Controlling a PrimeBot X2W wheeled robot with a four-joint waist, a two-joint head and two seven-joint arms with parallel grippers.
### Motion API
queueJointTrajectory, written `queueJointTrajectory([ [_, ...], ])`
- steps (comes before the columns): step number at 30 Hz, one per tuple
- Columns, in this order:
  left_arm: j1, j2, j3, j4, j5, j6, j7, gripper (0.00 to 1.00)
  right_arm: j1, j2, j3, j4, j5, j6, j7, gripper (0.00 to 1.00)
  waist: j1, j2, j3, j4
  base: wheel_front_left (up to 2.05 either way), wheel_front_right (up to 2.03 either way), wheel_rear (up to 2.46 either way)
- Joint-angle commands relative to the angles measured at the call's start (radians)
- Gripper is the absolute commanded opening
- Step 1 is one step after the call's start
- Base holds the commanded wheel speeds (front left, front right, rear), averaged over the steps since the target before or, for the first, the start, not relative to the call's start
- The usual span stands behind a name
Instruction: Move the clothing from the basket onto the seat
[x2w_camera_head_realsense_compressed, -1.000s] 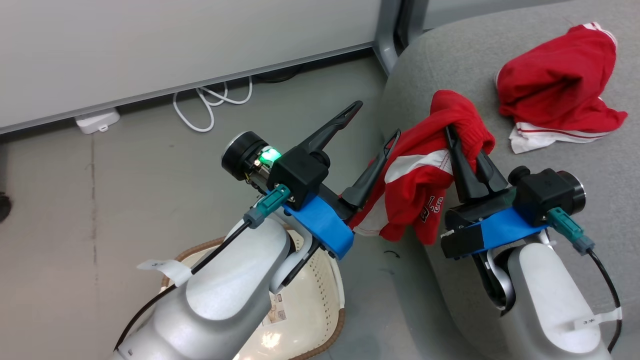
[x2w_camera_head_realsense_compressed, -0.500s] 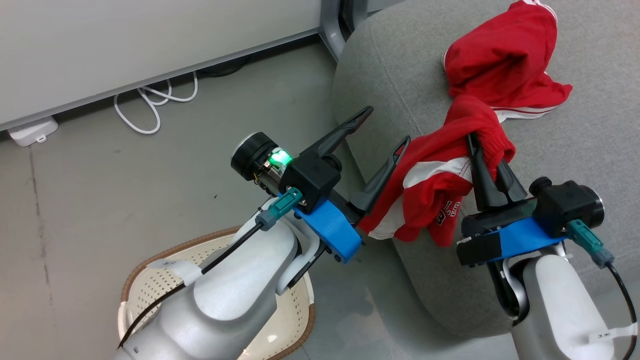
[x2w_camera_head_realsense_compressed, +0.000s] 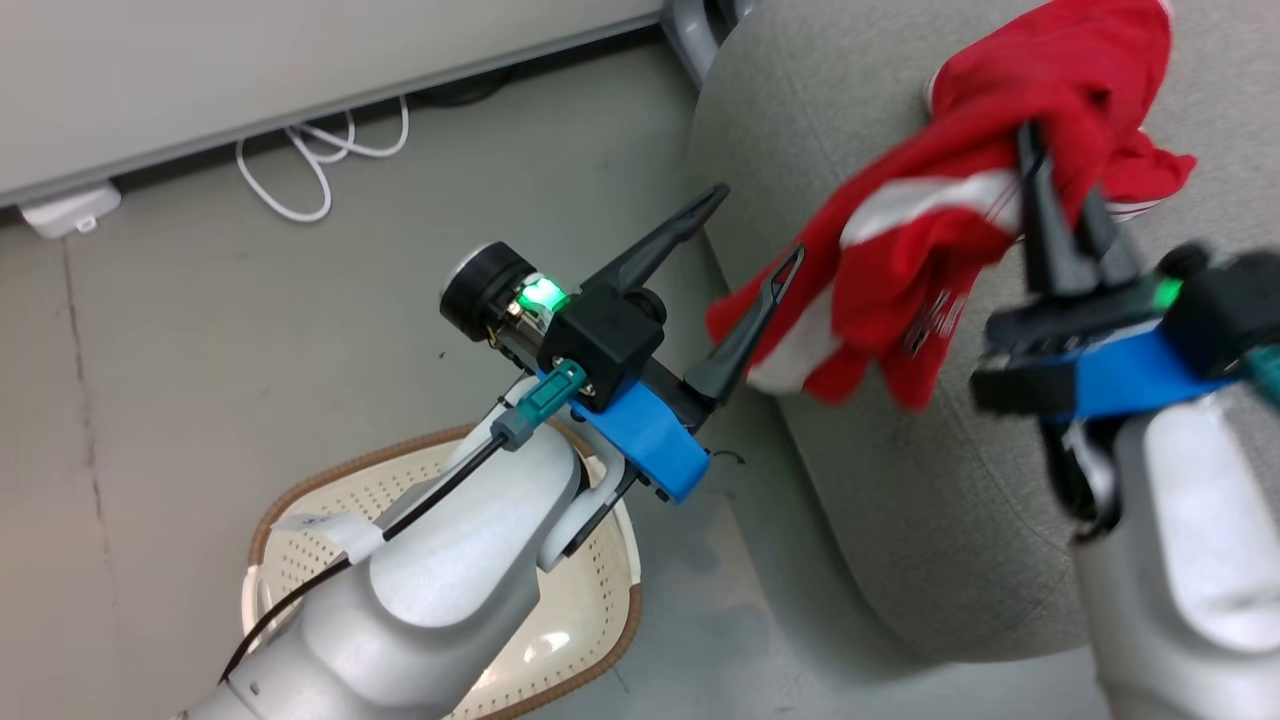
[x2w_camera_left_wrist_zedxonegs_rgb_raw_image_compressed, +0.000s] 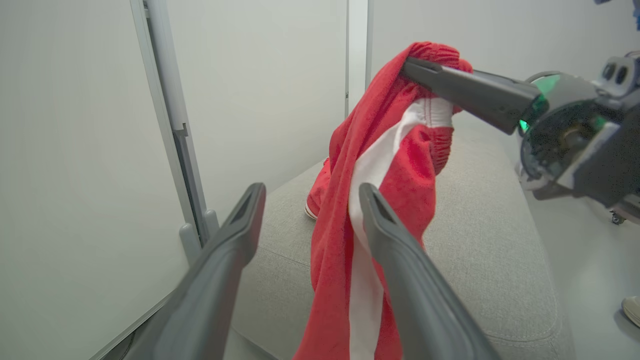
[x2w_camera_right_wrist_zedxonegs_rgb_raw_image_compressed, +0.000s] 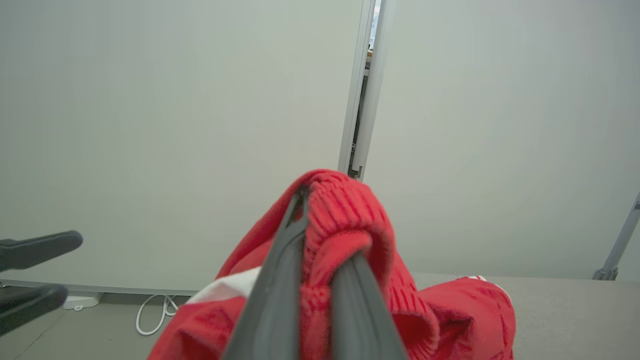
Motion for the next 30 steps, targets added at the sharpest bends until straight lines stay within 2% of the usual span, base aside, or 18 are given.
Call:
queueJointTrajectory([
  [1, -0.022, 0.010, 0.006, -0.007, 0.011, 0.008, -0.008, 1.00, -0.074, -0.023, -0.020, -0.021, -0.002, 0.000, -0.004, 0.00, 0.0000, 0.0000, 0.037, 0.019, 0.00, 0.00, 0.00],
  [9, -0.064, 0.032, 0.012, -0.035, 0.028, 0.021, 0.004, 1.00, -0.308, -0.074, -0.138, -0.064, 0.019, 0.000, -0.003, 0.00, 0.0000, 0.0000, 0.155, 0.048, 0.00, 0.00, 0.00],
  [16, -0.111, 0.046, 0.011, -0.059, 0.049, 0.028, 0.012, 1.00, -0.515, -0.199, -0.285, -0.060, 0.030, 0.000, -0.003, 0.00, 0.0000, 0.0000, 0.275, 0.078, 0.00, 0.00, 0.00],
  [19, -0.125, 0.051, 0.010, -0.066, 0.058, 0.031, 0.012, 1.00, -0.572, -0.269, -0.339, -0.020, 0.041, 0.000, -0.003, 0.00, 0.0000, 0.0000, 0.312, 0.081, 0.00, 0.00, 0.00],
  [24, -0.135, 0.054, 0.004, -0.066, 0.064, 0.030, 0.010, 1.00, -0.603, -0.381, -0.408, 0.121, 0.057, 0.000, -0.003, 0.00, 0.0000, 0.0000, 0.351, 0.081, 0.00, 0.00, 0.00],
  [27, -0.141, 0.054, 0.000, -0.065, 0.065, 0.029, 0.007, 1.00, -0.588, -0.411, -0.447, 0.221, 0.061, 0.000, -0.003, 0.00, 0.0000, 0.0000, 0.364, 0.082, 0.00, 0.00, 0.00],
  [30, -0.143, 0.057, -0.002, -0.063, 0.065, 0.028, 0.005, 1.00, -0.559, -0.418, -0.430, 0.316, 0.046, 0.000, -0.004, 0.00, 0.0000, 0.0000, 0.374, 0.083, 0.00, 0.00, 0.00],
])
